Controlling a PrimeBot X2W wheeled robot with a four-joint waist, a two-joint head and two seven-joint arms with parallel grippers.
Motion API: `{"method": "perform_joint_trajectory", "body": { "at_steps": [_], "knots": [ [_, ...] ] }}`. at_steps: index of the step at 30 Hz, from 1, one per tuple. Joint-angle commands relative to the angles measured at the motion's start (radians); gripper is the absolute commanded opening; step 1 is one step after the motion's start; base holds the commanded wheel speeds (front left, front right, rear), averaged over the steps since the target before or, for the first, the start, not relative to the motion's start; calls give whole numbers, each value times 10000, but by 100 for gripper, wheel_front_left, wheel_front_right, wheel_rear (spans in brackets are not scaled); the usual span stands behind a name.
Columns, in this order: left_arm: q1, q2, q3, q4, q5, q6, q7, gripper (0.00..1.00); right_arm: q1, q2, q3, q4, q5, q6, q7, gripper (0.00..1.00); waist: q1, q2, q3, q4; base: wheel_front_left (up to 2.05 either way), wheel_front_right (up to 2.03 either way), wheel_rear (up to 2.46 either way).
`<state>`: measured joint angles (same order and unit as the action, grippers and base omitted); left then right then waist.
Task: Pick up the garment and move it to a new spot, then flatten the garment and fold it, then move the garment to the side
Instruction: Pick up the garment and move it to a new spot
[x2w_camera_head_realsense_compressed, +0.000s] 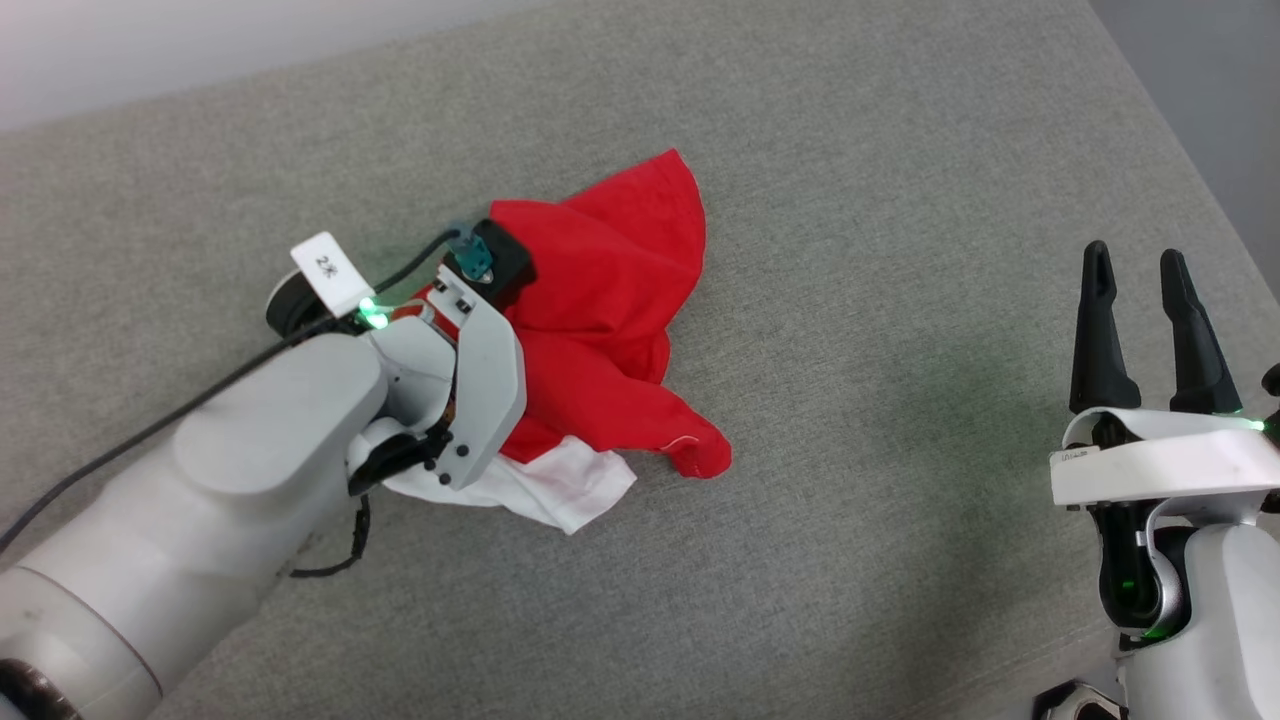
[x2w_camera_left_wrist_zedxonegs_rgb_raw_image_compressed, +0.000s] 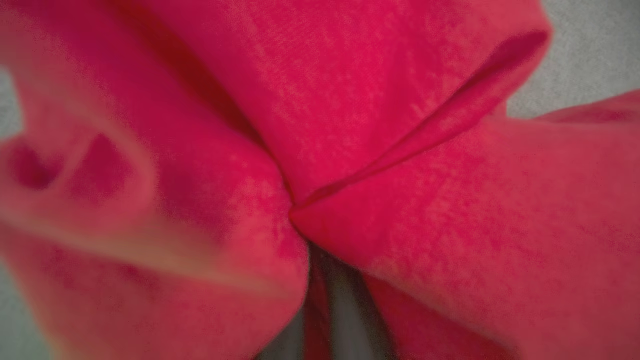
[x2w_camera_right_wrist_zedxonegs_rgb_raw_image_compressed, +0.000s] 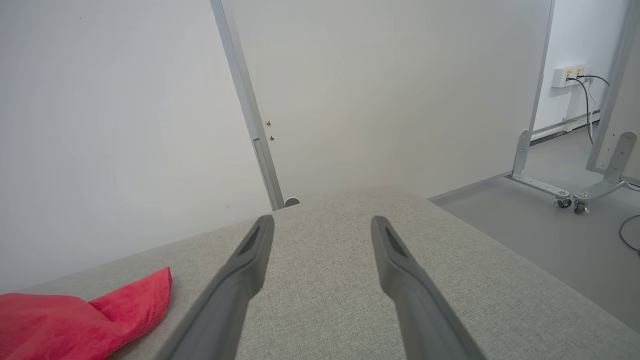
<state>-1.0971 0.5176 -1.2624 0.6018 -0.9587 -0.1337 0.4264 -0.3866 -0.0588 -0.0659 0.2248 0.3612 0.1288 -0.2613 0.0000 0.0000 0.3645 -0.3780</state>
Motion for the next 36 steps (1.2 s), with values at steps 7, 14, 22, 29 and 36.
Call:
{"method": "perform_joint_trajectory", "body": {
  "at_steps": [7,14,22,29,36],
  "knots": [
    [377,-346,-336,422,-517,81,-506,42,-198,-91,22,107,-132,38,-49,100,0,0,-114,345,0,0,0],
    [30,-901,-65,456,-1427,46,-2501,100,-97,-648,-25,414,-276,38,-48,100,0,0,-958,1736,0,0,0],
    [374,-881,45,9,-2402,43,-4835,100,117,-1243,100,1124,-384,38,-27,100,0,0,-1983,3277,0,0,0],
    [1567,-317,391,779,-3008,43,-6550,100,558,-1501,172,1586,-221,38,104,100,0,0,-2810,4010,0,0,0],
    [2943,-132,1013,1709,-3050,43,-6906,100,1254,-1749,17,1455,-60,38,300,100,0,0,-3298,4450,0,0,0]
  ]
}}
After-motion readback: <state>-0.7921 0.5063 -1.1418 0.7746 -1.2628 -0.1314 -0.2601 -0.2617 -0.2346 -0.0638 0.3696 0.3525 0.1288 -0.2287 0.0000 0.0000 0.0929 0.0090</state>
